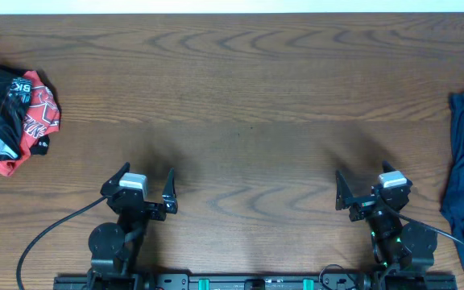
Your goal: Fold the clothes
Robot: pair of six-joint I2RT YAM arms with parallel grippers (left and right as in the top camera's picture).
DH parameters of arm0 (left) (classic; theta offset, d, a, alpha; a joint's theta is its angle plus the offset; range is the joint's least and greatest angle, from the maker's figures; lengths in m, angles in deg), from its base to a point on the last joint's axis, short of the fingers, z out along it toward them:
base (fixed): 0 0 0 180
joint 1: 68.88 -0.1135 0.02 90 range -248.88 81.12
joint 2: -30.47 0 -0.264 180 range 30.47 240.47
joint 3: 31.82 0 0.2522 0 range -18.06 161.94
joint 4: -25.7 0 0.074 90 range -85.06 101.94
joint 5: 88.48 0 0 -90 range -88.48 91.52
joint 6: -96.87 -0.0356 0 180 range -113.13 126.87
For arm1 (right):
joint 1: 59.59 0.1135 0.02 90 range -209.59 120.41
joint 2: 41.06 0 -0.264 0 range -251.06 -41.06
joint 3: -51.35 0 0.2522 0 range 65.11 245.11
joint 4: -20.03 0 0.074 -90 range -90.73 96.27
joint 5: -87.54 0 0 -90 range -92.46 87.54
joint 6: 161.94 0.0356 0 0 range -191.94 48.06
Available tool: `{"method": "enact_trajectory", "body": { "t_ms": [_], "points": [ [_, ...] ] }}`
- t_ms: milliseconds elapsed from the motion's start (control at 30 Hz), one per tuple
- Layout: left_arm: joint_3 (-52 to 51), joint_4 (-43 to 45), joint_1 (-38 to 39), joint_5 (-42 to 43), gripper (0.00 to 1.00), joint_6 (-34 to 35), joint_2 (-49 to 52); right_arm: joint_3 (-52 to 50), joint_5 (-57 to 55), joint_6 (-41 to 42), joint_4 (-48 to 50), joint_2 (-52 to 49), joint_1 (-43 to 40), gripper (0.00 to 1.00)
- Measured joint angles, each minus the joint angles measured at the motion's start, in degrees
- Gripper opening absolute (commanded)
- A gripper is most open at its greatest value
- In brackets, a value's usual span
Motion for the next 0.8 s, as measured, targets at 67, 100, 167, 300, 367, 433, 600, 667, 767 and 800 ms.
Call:
{"method": "enact_trajectory", "body": {
  "t_ms": [67, 100, 167, 300, 367, 433, 600, 667, 767, 800],
  "points": [
    [0.00, -0.76, 0.00, -0.98, 0.98, 1.16, 1.09, 0.00, 0.00, 0.00, 0.00, 0.00, 0.00, 0.99],
    [0.00, -1.31, 0.00, -1.86, 0.98, 1.70, 2.21, 0.00, -0.02, 0.00, 0.00, 0.00, 0.00, 0.99],
    [0.13, -1.84, 0.00, -3.30, 0.98, 2.89, 6.12, 0.00, 0.00, 0.00, 0.00, 0.00, 0.00, 0.99],
    [3.10, -2.56, 0.00, -4.90, 0.98, 4.15, 16.92, 0.00, -0.02, 0.00, 0.04, 0.00, 0.00, 0.99],
    [7.41, -2.78, 0.00, -5.27, 0.98, 4.33, 24.06, 0.00, -0.02, 0.00, 0.04, 0.00, 0.00, 0.99],
    [12.52, -3.28, 0.00, -5.31, 0.98, 4.39, 30.38, -0.02, -0.02, 0.00, 0.02, -0.02, 0.00, 0.99],
    [29.64, -12.09, 0.00, -4.11, 0.98, 4.72, 48.46, -0.02, -0.02, 0.00, 0.07, 0.00, 0.00, 0.99],
    [35.67, -16.72, -0.02, -2.58, 0.98, 4.76, 55.08, -0.02, -0.04, 0.00, 0.09, 0.00, 0.00, 0.99],
    [42.66, -21.79, 0.00, 1.62, 0.98, 5.11, 63.25, -0.02, -0.02, 0.00, 0.09, 0.00, 0.00, 0.99],
    [44.19, -22.51, 0.00, 3.52, 0.98, 5.16, 65.26, -0.02, -0.02, 0.00, 0.09, 0.00, 0.00, 0.99]
  ]
}}
